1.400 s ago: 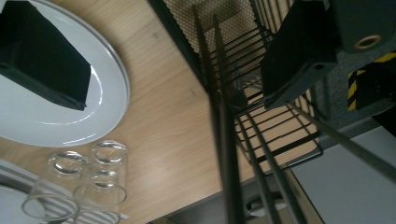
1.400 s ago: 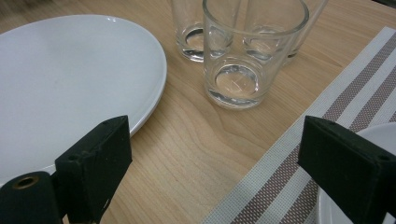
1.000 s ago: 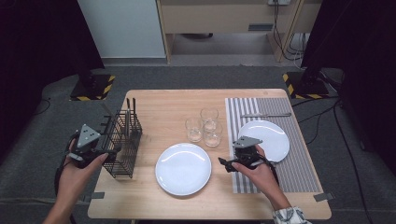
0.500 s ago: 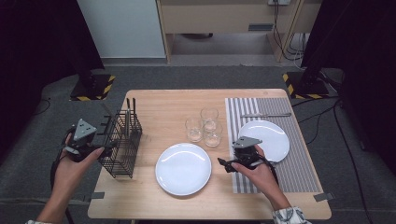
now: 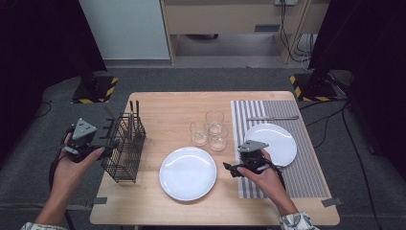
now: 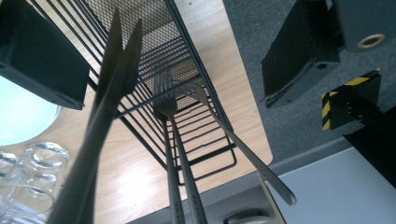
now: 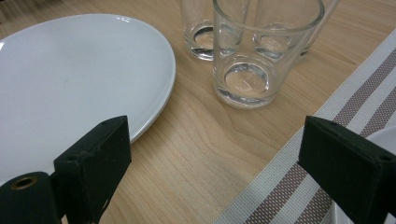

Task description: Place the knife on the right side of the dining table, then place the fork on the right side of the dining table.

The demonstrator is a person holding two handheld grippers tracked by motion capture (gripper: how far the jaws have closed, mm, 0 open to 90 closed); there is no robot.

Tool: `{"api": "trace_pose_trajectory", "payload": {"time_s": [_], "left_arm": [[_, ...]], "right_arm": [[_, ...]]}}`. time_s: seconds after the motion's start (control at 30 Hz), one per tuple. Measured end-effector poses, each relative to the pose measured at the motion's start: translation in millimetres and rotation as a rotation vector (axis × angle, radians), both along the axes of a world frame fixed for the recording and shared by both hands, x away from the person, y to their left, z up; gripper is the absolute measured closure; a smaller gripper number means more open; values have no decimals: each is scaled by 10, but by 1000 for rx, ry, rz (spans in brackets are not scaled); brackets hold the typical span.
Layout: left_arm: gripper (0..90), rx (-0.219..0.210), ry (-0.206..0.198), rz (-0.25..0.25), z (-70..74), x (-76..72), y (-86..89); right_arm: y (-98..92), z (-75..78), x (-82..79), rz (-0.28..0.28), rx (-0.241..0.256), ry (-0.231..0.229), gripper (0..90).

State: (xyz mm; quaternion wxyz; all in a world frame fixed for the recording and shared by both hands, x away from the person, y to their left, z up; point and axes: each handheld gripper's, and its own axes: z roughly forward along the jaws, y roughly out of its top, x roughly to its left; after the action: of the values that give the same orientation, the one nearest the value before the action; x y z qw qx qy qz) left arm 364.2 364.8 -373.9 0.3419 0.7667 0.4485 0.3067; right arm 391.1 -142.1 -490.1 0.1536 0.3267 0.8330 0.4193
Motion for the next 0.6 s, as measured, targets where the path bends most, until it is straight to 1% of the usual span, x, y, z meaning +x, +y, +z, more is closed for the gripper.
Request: {"api": "trace_pose_trajectory", "payload": {"time_s": [0.03, 0.3, 0.43, 0.6], "left_arm": [[67, 5, 2, 3, 7, 16, 8], [64, 3, 12, 7, 27, 157, 51], [64, 8, 10, 17, 32, 229, 68], [64, 16, 7, 23, 73, 318, 72]], "right_arm": [[0, 0, 0, 1, 0, 0, 94], [13, -9, -6, 8, 3, 1, 94], [16, -11, -4, 9, 2, 4, 94], [22, -14, -9, 15, 2, 6, 94]]}}
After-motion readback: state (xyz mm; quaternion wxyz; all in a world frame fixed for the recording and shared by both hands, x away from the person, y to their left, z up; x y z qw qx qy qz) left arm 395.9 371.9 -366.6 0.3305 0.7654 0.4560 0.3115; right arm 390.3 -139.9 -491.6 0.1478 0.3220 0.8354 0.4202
